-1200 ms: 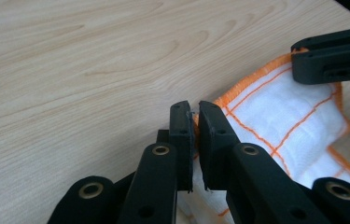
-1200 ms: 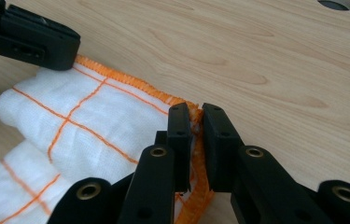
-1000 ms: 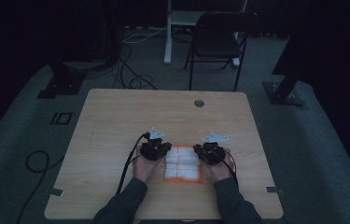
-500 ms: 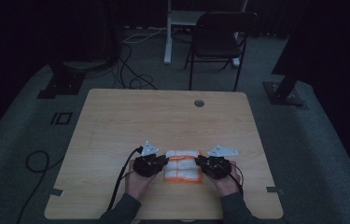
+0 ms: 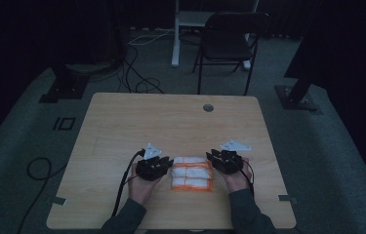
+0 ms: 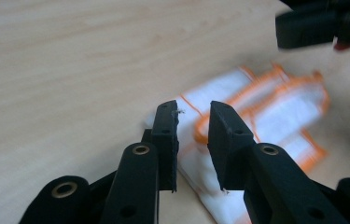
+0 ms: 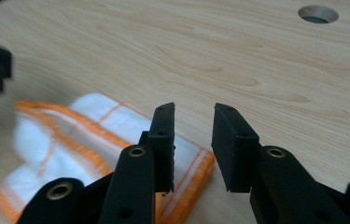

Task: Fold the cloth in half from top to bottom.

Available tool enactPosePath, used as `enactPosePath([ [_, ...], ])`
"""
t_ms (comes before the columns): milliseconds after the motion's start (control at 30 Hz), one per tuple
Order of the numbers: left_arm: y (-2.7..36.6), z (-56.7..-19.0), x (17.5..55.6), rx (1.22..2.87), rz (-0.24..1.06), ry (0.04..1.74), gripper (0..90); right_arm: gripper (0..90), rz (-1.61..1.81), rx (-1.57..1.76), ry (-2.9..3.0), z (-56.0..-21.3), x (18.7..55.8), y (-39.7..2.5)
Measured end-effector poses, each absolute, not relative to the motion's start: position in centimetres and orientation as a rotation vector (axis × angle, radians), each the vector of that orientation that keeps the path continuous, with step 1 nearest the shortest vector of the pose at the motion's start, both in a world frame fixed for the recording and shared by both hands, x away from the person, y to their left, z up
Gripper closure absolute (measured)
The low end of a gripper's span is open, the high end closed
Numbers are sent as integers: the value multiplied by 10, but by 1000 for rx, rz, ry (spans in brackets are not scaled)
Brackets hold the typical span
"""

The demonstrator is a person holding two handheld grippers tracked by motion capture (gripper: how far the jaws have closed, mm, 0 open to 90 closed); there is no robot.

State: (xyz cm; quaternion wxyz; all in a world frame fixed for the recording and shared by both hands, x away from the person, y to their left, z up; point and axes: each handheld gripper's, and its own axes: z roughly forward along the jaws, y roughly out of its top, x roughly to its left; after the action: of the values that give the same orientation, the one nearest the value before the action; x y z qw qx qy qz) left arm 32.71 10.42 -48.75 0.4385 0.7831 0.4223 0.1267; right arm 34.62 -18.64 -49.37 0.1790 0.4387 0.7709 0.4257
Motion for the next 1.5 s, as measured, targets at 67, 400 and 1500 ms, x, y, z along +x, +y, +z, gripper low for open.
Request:
enactPosePath([
  [67, 103, -489, 336, 1950, 320, 1071, 729, 704, 1188, 1252, 2189, -497, 353, -184],
  [400, 89, -506, 356, 2033, 277, 1097, 717, 719, 1123, 1256, 2299, -513, 361, -175],
  [1500, 103, -518, 310, 2053, 271, 1029, 658, 648, 1188, 1205, 2283, -511, 315, -195],
])
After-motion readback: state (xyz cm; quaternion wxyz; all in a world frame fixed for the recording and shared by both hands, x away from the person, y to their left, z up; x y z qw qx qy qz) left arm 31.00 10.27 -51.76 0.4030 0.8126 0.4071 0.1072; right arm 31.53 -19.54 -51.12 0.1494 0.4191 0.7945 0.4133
